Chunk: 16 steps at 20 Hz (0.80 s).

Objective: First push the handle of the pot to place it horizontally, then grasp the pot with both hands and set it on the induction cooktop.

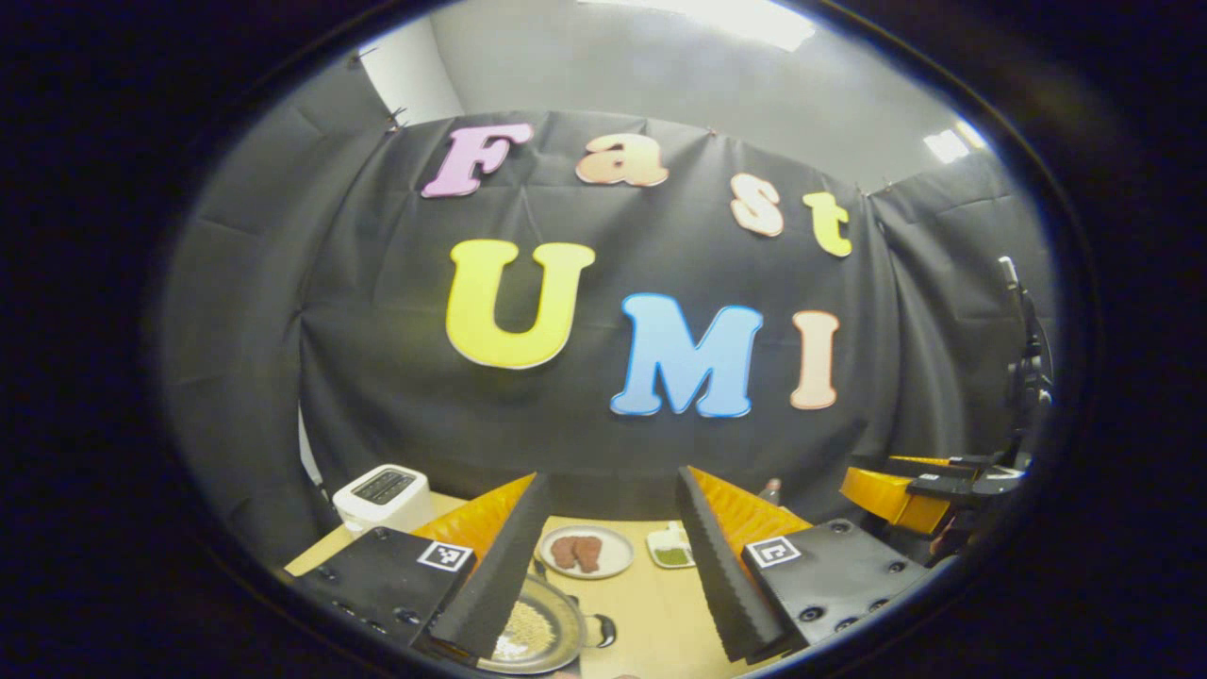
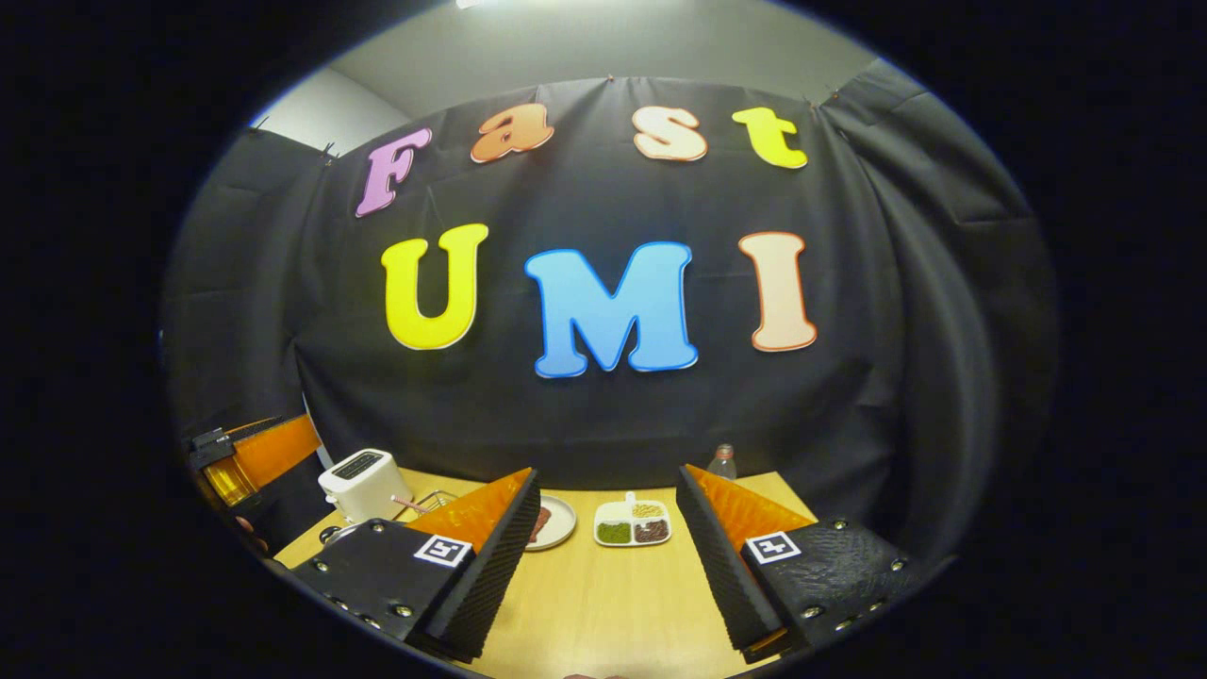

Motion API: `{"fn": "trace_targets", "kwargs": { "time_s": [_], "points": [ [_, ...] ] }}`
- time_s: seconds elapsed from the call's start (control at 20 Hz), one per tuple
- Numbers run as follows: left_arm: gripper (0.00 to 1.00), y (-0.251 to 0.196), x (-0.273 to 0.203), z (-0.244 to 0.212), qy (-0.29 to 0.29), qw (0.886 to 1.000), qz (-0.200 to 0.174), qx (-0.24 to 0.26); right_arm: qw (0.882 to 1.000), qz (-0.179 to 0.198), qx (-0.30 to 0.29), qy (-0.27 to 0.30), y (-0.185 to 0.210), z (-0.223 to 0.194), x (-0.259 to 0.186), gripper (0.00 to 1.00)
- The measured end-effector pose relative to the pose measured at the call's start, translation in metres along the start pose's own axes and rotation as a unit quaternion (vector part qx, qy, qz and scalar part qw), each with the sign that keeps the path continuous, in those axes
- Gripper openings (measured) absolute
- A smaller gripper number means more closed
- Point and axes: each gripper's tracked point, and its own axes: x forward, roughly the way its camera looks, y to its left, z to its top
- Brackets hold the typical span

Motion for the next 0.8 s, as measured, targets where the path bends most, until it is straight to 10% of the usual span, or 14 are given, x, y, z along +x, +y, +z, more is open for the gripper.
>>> {"fn": "trace_targets", "kwargs": {
  "time_s": [0.8],
  "points": [
    [0.9, -0.111, -0.067, 0.014, -0.022, 0.998, 0.04, 0.047, 0.999, 0.024, 0.03, -0.038, -0.093, 0.037, -0.06, 0.96]
  ]
}}
